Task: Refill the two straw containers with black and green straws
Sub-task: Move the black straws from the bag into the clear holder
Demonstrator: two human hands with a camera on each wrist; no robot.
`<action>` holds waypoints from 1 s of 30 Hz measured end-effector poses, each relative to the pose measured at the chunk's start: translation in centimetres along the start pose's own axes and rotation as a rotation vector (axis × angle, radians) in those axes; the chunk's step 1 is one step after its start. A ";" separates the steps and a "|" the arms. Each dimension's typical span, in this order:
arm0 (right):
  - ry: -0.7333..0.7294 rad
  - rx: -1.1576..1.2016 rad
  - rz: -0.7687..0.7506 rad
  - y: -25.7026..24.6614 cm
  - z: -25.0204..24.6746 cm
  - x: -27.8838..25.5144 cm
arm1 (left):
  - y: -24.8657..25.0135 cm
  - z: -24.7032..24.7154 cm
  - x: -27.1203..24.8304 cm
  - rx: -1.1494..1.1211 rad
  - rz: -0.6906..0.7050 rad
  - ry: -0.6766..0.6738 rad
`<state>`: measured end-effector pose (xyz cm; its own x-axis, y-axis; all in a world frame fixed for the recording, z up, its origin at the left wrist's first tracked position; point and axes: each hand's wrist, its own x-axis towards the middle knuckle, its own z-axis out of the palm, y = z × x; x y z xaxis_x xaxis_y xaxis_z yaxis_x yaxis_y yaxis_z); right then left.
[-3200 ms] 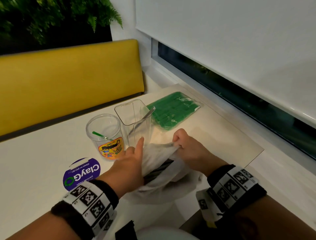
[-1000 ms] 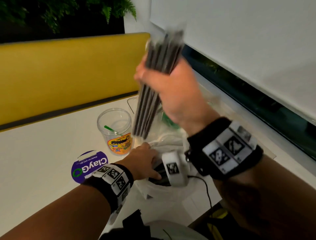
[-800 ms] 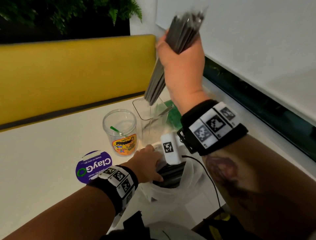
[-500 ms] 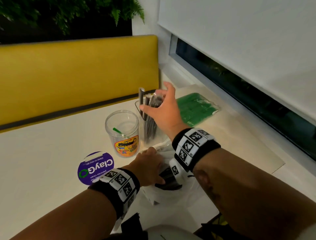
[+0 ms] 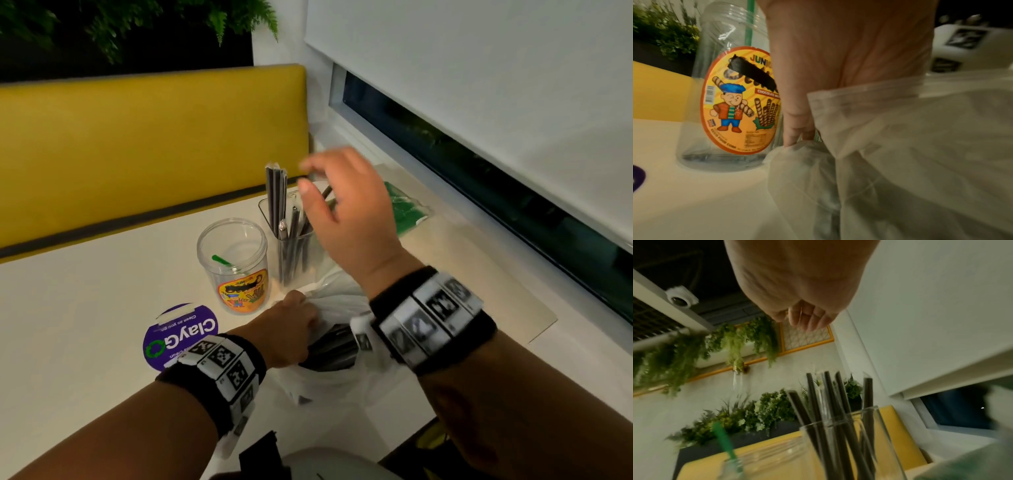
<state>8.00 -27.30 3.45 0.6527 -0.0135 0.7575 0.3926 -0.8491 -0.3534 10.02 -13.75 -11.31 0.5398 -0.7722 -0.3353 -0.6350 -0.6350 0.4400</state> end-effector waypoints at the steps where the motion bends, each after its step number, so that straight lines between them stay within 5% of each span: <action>1: -0.064 0.043 -0.001 -0.4 -0.4 -1.4 | 0.1 -0.1 -0.1 -0.021 0.021 0.018; 4: -0.870 -0.095 0.088 -0.1 0.4 -7.4 | -0.1 -0.6 -0.1 -0.085 0.050 0.020; 5: -1.015 -0.136 0.084 0.5 1.1 -10.0 | -0.1 -0.7 -0.1 -0.095 0.048 0.000; 10: -0.988 -0.194 -0.031 3.2 2.6 -17.8 | 0.4 -0.9 -0.1 -0.040 0.108 -0.079; 15: -1.122 -0.259 0.030 2.8 3.6 -19.2 | 0.8 0.1 -0.1 -0.006 0.130 -0.087; 20: -1.052 -0.220 -0.035 2.5 3.2 -20.2 | 1.3 -0.4 -0.6 0.024 0.095 -0.197; 25: -0.891 -0.179 0.251 2.4 3.6 -20.2 | 1.1 -0.5 -0.9 0.039 0.128 -0.179; 30: -0.879 -0.030 0.244 3.9 2.9 -18.4 | -0.5 -0.1 -1.1 0.033 0.081 -0.116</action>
<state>-0.63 -28.83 -13.41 0.9788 0.2023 -0.0315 0.1700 -0.8888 -0.4256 9.74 -12.60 -11.07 0.4199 -0.8170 -0.3952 -0.6926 -0.5698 0.4422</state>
